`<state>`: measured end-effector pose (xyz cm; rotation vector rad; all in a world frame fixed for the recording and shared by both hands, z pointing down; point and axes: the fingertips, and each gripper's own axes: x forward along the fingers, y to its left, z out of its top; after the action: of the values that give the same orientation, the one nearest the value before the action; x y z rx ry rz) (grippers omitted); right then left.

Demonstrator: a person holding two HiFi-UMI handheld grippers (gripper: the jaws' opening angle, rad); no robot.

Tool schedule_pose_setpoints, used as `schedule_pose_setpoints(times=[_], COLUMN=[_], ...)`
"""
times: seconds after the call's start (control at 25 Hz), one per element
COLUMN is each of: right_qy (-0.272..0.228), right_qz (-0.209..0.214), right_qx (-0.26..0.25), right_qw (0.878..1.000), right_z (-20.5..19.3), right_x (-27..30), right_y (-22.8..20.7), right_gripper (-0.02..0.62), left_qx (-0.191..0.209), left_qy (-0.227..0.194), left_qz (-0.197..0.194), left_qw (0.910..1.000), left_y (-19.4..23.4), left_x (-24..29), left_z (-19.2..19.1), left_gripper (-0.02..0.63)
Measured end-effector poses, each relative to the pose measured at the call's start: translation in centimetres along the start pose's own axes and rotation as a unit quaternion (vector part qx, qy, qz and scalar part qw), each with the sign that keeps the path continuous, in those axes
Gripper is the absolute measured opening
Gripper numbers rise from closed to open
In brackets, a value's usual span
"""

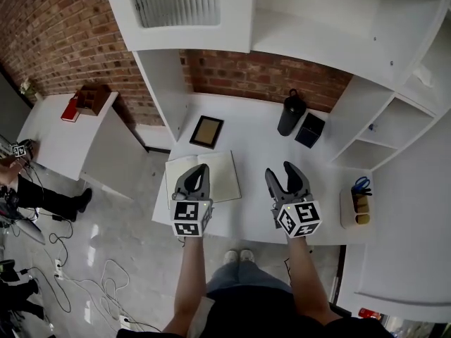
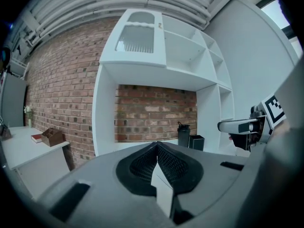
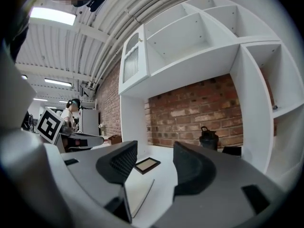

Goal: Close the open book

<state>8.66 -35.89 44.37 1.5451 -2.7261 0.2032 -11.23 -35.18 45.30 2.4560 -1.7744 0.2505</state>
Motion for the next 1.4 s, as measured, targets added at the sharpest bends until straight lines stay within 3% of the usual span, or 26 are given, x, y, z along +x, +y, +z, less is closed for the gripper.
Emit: schedule_pose_setpoints(times=[0.32,0.48,0.6,0.76,1.04,1.24,1.4], right_qy=[0.039,0.064,0.084,0.121,0.155,0.214,0.258], right_qz=[0.082,0.140,0.190,0.259,0.344,0.376,0.377], right_qx=[-0.087,-0.148,-0.199,-0.267,-0.415,-0.480,-0.505], right_qw=[0.992,0.977,0.958,0.920,0.828,0.763,0.733], right_z=[0.2,0.0,-1.0,-4.0,-12.3,-19.2,-22.8], right_x=[4.1,6.6,8.4,10.1,10.1,9.3,9.4], right_y=[2.9,6.5,10.3,16.3,25.0,27.4,27.5], right_gripper=[0.218,0.218,0.218,0.218,0.218,0.218,0.218], left_qx=[-0.026,-0.038,-0.050,-0.066,-0.103,-0.131,-0.146], left_qy=[-0.001,-0.001,0.002,0.012,0.024,0.031,0.036], left_qz=[0.048,0.080,0.111,0.154,0.219,0.246,0.254], left_qw=[0.9985,0.9961,0.9926,0.9859,0.9700,0.9599,0.9554], left_y=[1.9,3.7,5.3,7.6,11.2,12.2,12.9], left_x=[-1.5,-3.7,-6.1,-9.7,-15.2,-17.8,-18.4], left_z=[-1.3,-2.1,-3.1,-4.9,-8.9,-11.7,-13.5], left_gripper=[0.009,0.009,0.009,0.009,0.009,0.009,0.009])
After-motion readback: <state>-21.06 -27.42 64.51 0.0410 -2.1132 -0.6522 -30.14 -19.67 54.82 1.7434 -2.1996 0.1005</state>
